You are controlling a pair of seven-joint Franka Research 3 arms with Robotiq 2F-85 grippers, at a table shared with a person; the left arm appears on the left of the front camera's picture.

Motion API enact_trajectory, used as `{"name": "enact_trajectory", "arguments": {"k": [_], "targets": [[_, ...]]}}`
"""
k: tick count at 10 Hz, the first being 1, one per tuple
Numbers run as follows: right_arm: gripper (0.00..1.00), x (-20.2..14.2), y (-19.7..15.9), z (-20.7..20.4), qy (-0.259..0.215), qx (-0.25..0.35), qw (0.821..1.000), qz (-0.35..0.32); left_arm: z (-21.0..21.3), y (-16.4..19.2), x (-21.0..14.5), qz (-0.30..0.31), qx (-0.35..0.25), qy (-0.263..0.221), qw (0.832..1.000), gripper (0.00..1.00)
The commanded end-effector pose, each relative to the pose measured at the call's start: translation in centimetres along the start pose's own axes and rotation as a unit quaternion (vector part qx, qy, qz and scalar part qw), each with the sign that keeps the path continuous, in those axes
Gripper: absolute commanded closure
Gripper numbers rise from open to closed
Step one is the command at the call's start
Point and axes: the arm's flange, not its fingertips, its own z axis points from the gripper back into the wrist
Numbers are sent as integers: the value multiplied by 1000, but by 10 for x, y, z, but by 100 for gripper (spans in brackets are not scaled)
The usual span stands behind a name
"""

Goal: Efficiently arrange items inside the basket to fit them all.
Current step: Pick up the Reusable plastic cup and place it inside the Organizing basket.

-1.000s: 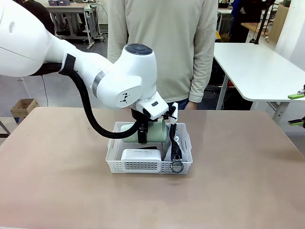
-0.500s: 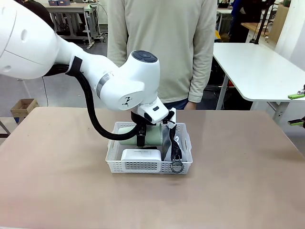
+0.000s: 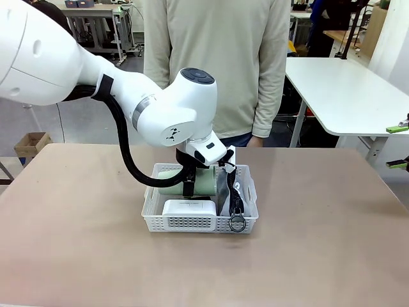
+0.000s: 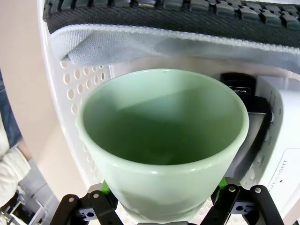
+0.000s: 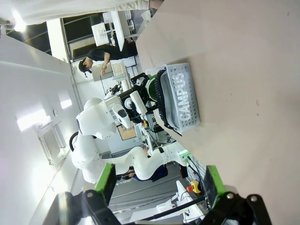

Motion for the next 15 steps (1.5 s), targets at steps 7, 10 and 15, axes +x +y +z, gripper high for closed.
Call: {"name": "enact_trajectory", "arguments": {"k": [7,10,15], "targets": [[0,-4,2,0,-1,0,1000,-1,8,2,1,12,15,8,1000,0],[0,-4,2,0,-1,0,1000,-1,75,-16,-26,20,17,-48,999,0],[0,-4,2,0,-1,0,1000,-1,197,-24,-237,131,-125,-223,958,0]]}}
